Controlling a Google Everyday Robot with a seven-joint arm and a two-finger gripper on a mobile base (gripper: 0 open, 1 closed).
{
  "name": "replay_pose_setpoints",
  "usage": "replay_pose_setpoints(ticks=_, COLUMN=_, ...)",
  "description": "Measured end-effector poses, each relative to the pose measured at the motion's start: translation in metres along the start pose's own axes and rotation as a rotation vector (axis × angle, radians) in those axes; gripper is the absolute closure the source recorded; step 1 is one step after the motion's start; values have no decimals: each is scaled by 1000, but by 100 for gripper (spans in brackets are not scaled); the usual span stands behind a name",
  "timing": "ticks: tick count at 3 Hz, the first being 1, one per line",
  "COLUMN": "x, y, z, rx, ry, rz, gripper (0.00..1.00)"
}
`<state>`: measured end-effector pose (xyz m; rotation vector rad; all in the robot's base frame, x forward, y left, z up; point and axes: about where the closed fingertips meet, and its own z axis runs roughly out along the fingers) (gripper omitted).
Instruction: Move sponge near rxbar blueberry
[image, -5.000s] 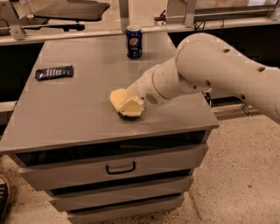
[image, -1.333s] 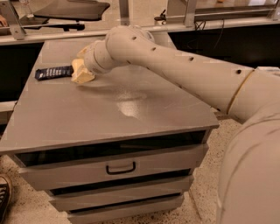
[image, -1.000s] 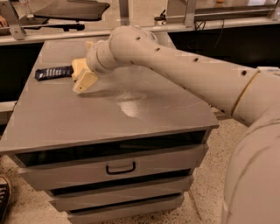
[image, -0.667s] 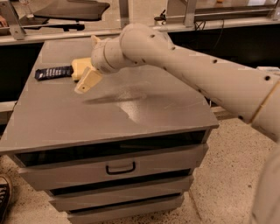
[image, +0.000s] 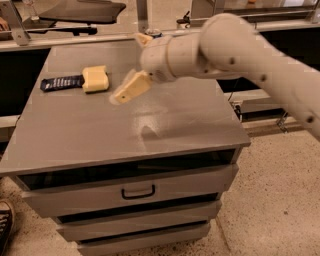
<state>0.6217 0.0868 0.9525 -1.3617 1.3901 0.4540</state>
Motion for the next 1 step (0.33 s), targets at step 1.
replay_pose_setpoints(ticks=1, x=19, y=-5, z=-32, rx=23, ry=24, rz=31, gripper=0)
